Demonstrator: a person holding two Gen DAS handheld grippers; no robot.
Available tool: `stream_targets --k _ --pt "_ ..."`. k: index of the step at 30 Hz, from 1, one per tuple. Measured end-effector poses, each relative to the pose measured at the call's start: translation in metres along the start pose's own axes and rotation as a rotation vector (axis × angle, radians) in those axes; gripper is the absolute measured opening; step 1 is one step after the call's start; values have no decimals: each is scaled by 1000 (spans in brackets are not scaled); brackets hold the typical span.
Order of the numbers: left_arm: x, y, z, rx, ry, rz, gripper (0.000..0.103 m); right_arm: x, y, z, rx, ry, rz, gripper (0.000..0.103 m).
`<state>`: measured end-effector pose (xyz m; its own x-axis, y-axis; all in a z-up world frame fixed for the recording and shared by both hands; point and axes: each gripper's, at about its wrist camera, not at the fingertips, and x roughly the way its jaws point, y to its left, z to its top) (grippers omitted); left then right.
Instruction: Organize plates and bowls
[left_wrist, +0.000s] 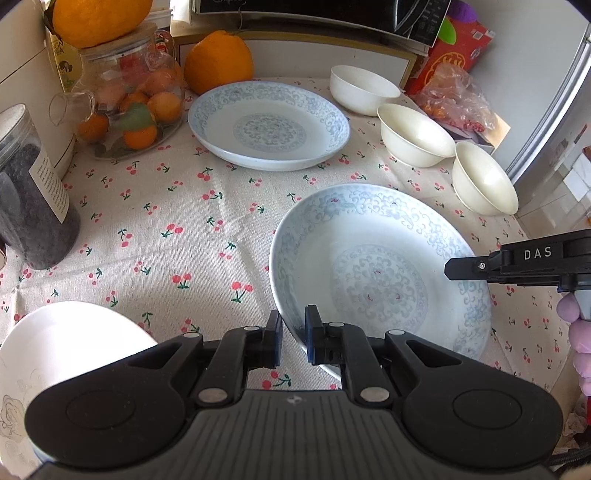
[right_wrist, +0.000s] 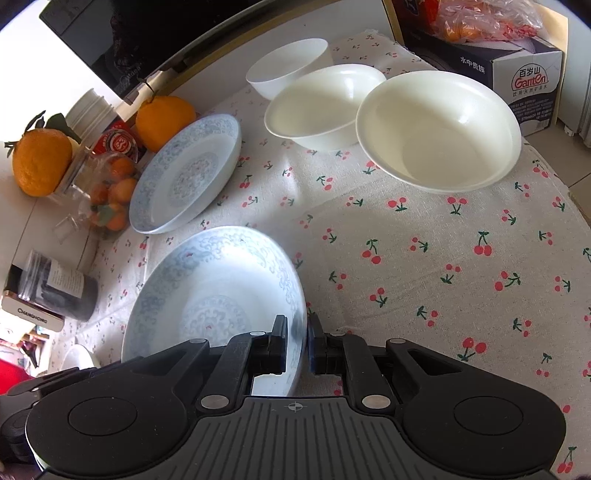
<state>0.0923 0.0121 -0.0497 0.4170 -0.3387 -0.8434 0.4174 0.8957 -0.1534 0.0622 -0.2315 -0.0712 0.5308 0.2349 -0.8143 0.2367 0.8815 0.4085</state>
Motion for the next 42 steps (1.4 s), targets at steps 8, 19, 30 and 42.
stream_targets --k 8,19,30,42 --pt "-1 -2 -1 -5 11 2 11 2 3 0 -25 1 -19 12" --pt "-3 -5 4 4 -1 35 17 2 7 2 -46 10 -23 16" --pt "-10 -3 22 -61 -84 82 75 -13 17 10 -54 -34 40 75" --pt "-30 10 63 -173 -169 187 103 -20 31 51 -35 -85 76 91"
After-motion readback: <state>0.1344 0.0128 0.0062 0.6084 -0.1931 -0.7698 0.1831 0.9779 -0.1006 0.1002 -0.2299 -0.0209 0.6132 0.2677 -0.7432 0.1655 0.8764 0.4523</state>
